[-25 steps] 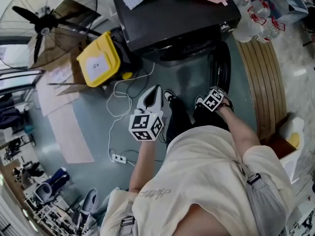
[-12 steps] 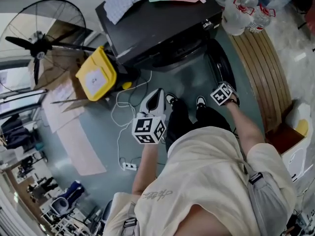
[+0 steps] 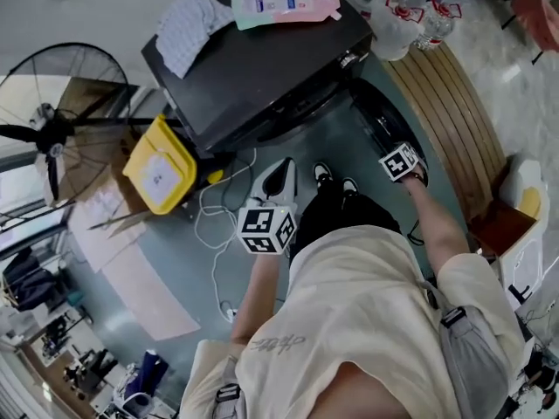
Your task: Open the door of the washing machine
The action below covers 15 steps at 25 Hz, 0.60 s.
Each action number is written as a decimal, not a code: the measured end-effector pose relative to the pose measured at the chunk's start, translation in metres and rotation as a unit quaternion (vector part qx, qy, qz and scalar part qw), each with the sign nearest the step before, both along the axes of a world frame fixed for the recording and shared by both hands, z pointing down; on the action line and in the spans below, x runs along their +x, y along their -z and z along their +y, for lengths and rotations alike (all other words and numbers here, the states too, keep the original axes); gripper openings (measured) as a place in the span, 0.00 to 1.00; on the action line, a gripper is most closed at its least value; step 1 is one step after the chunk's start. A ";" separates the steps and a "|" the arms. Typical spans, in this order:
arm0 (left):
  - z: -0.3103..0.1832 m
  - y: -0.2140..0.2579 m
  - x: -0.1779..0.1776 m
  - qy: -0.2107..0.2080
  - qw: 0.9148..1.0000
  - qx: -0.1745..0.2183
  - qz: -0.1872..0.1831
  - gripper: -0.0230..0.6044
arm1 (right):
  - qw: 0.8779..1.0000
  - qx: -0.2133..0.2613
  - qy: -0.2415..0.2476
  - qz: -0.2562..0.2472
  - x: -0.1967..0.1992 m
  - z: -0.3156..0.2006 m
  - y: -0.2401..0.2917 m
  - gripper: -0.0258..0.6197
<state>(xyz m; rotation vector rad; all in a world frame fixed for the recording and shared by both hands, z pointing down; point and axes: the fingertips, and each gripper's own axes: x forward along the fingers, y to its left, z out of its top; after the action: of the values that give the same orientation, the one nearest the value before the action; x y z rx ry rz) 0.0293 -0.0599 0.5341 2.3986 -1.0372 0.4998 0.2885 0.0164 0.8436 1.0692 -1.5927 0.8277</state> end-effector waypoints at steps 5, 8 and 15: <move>-0.039 0.004 0.013 -0.043 0.999 0.008 0.008 0.06 | 0.995 -0.053 -0.082 0.018 0.024 0.004 0.001 0.33; -0.062 0.007 0.023 -0.076 0.997 0.017 0.008 0.06 | 0.996 -0.035 -0.081 -0.001 0.024 -0.020 0.001 0.33; -0.099 0.014 0.052 -0.100 0.995 0.022 -0.002 0.07 | 0.989 -0.092 -0.112 0.012 0.057 -0.017 0.011 0.33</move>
<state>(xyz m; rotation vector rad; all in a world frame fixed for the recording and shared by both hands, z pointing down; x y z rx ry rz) 0.0813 -0.1591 0.5204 2.5563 -0.8216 0.5552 0.3459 -0.0009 0.8327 1.1311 -1.3624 1.0856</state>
